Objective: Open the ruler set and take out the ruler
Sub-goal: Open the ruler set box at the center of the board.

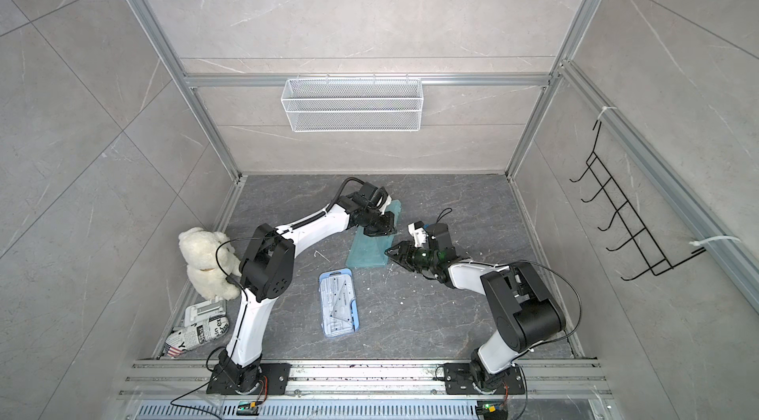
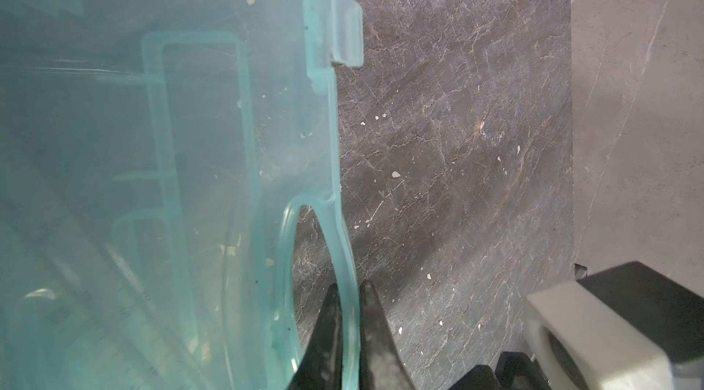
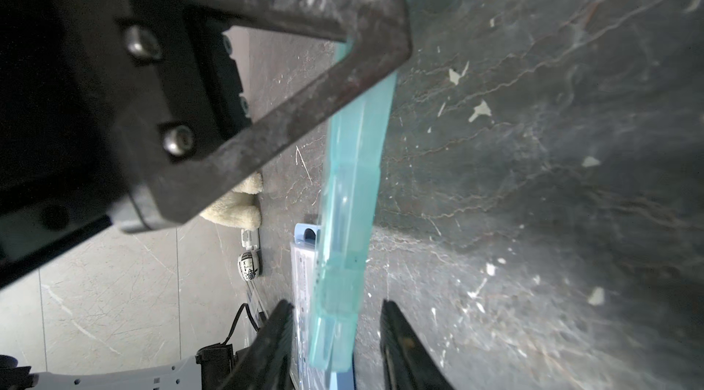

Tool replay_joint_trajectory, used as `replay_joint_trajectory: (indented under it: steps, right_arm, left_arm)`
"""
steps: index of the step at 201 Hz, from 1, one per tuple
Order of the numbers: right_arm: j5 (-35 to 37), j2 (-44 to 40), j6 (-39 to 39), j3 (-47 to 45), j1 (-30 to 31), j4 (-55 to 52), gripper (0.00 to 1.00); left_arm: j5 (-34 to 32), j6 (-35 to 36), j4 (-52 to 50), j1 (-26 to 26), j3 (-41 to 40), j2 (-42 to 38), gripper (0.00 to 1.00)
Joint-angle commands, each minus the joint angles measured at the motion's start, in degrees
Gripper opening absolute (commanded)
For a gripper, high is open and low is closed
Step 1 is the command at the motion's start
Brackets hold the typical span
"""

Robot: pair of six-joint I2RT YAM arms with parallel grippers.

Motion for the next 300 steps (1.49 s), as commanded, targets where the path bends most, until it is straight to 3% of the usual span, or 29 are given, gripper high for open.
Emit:
replay_joint_trajectory:
  steps: [1,61,95,124,140,166,194,258,300]
  right_arm:
    - [1.3,1.2,1.3,1.6,0.7,2.3,0.38]
    - [1.7,2.2,2.2,2.3,1.3,2.9,0.18]
    - [2.6,1.1,1.4,2.6,1.5,0.7,0.0]
    - [3.8,-0.1,-0.9,3.8,1.6,-3.3,0.0]
    - [6.5,-1.8,-4.6,5.9,2.2,-10.6,0.0]
    - [17.3,-4.9,-13.8,12.2,4.7,-29.3,0.0]
    - [28.5,-6.9,-18.1,16.7,7.7,-40.8,0.0]
    - [28.8,-8.6,-16.3,14.1,8.4,-38.2,0.0]
    - [29.0,-11.1,-12.5,10.3,6.7,-36.7,0.22]
  left_arm:
    - [2.5,-1.0,0.2,-0.2,0.1,-3.2,0.0]
    - [2.3,-1.0,0.3,-0.2,-0.6,-3.3,0.0]
    - [2.4,-1.0,0.6,-0.2,-0.9,-2.8,0.0]
    - [1.7,-0.6,0.8,-0.3,-1.2,-2.3,0.0]
    - [0.7,-0.1,0.5,-0.5,-1.4,-2.1,0.0]
    - [-0.4,0.7,0.4,-0.6,-1.6,-1.7,0.0]
    - [-1.0,0.8,0.5,-0.6,-1.4,-0.7,0.0]
    - [-0.1,0.8,0.7,-0.6,-0.3,-1.1,0.0]
    - [0.0,0.6,0.1,-1.6,0.5,1.3,0.0]
